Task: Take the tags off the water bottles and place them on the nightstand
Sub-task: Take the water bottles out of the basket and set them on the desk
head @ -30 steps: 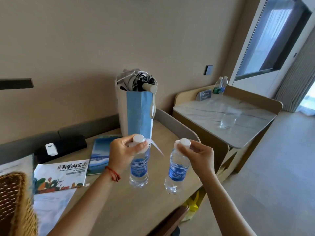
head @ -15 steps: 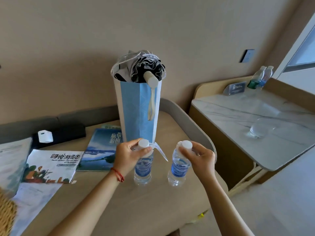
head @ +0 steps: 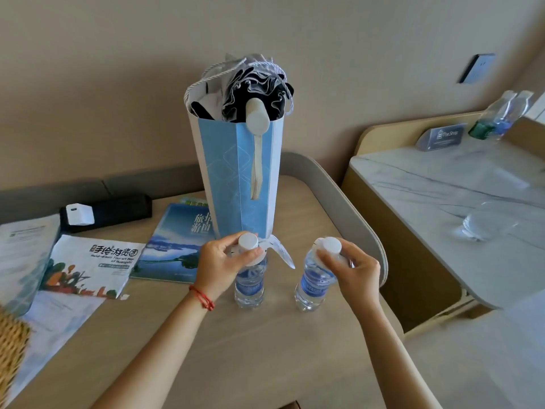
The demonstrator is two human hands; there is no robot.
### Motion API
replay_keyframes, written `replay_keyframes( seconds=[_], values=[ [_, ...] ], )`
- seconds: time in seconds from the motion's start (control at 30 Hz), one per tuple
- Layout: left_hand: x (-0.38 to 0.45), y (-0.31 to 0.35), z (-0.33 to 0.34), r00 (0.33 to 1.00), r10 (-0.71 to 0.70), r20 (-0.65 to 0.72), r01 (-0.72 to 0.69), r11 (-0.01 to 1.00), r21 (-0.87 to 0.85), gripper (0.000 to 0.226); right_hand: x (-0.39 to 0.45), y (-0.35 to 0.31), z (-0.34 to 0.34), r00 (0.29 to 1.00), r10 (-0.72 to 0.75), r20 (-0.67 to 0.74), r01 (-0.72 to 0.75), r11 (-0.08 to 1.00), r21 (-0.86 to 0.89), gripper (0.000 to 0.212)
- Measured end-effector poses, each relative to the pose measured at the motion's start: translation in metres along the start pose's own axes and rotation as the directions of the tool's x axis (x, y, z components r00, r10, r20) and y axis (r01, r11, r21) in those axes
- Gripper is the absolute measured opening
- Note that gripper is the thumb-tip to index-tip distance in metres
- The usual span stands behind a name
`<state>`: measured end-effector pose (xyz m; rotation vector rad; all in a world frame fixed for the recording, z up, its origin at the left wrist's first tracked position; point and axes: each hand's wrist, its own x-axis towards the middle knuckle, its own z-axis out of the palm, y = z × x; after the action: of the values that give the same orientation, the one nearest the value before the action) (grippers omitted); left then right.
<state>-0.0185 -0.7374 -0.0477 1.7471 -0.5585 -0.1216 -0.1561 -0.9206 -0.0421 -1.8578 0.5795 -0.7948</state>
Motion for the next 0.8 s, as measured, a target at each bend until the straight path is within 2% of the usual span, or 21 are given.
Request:
replay_keyframes(
  seconds=[0.13, 0.33, 0.43, 0.5, 0.67, 0.8],
  values=[
    [-0.005, -0.001, 0.001, 1.0, 0.02, -0.01, -0.02, 1.0, 0.017, 0.029, -0.003, 0.001, 0.002, 1.0, 0.003, -0.005, -0.003, 1.0, -0.011, 0.025],
    [-0.007, 0.002, 0.003, 1.0, -0.03, 0.002, 0.03, 1.0, 0.008, 0.028, -0.003, -0.002, 0.003, 0.998, 0.053, -0.021, -0.054, 0.998, -0.041, 0.022],
    [-0.009, 0.007, -0.001, 0.999, -0.027, 0.036, 0.026, 0.999, 0.035, 0.039, -0.005, -0.011, 0.001, 0.998, 0.057, -0.022, -0.059, 0.993, -0.101, 0.044],
    [-0.012, 0.012, -0.004, 0.998, -0.024, 0.051, 0.021, 0.999, 0.044, 0.048, -0.007, -0.02, -0.002, 0.998, 0.043, -0.042, -0.048, 0.99, -0.134, 0.05],
    [-0.029, 0.02, -0.017, 0.996, 0.073, 0.055, -0.082, 0.979, 0.186, 0.05, -0.024, -0.042, -0.004, 0.997, -0.036, -0.071, 0.019, 0.973, -0.23, 0.047],
    [-0.043, 0.024, -0.039, 0.981, 0.161, 0.106, -0.188, 0.923, 0.336, 0.047, -0.047, -0.051, 0.004, 0.997, -0.05, -0.055, 0.025, 0.92, -0.39, 0.046]
  ],
)
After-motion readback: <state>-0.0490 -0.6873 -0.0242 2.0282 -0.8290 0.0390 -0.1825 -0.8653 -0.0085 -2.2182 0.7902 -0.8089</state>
